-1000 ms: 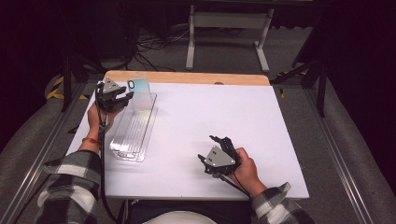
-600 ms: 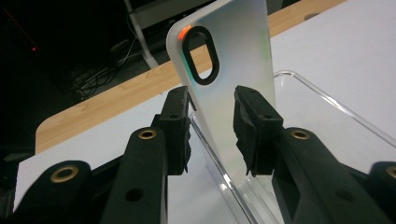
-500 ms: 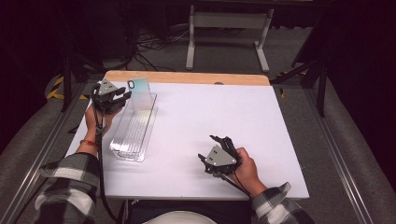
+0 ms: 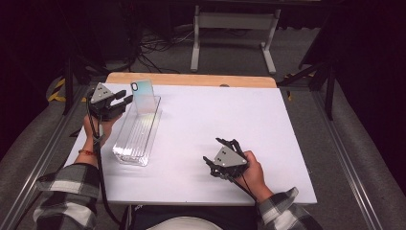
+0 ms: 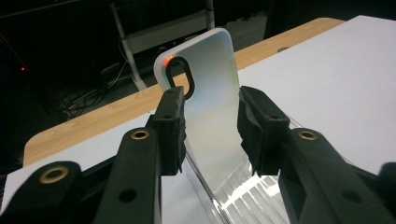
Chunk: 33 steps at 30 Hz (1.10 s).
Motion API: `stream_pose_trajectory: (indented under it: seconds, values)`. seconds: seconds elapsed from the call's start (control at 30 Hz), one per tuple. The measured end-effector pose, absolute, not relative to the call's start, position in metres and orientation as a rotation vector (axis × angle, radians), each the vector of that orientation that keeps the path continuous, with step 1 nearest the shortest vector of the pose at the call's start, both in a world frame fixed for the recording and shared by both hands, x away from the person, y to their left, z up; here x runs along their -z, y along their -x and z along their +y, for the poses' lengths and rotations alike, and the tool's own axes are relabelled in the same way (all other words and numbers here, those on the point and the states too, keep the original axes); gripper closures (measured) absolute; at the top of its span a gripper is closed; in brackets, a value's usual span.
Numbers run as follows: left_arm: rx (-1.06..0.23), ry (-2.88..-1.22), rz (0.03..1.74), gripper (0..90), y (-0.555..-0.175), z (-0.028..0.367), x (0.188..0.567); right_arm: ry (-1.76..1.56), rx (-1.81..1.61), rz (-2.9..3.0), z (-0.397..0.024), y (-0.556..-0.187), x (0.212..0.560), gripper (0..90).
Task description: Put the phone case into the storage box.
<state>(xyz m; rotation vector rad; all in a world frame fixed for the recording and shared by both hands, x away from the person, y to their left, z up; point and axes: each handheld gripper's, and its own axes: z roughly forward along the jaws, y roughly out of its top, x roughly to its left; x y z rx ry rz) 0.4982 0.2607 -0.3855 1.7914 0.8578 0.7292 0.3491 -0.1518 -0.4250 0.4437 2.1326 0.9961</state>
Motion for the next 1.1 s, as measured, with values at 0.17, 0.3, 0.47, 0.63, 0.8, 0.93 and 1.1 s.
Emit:
stream_pose_trajectory:
  seconds: [0.17, 0.3, 0.47, 0.63, 0.8, 0.93, 1.1]
  values:
    - [-0.713, -1.778, 0.855, 61.1, -0.495, 0.261, 0.389, -0.450, -1.000, 2.126, -0.153, -0.349, 0.424, 27.1]
    - [-0.696, -1.792, 0.845, 56.3, -0.494, 0.260, 0.392, -0.453, -0.999, 2.124, -0.154, -0.350, 0.423, 27.1]
    - [-0.670, -1.787, 0.840, 48.9, -0.494, 0.259, 0.393, -0.462, -1.005, 2.118, -0.156, -0.350, 0.422, 27.2]
    - [-0.695, -1.818, 0.834, 40.6, -0.494, 0.254, 0.394, -0.464, -1.021, 2.116, -0.156, -0.350, 0.421, 27.1]
    - [-0.717, -1.828, 0.822, 29.3, -0.495, 0.250, 0.395, -0.463, -1.027, 2.113, -0.156, -0.350, 0.420, 26.9]
    - [-0.714, -1.821, 0.818, 23.7, -0.495, 0.249, 0.395, -0.462, -1.031, 2.118, -0.156, -0.350, 0.420, 26.6]
    - [-0.701, -1.807, 0.802, 18.1, -0.493, 0.249, 0.395, -0.456, -1.029, 2.121, -0.156, -0.350, 0.420, 25.2]
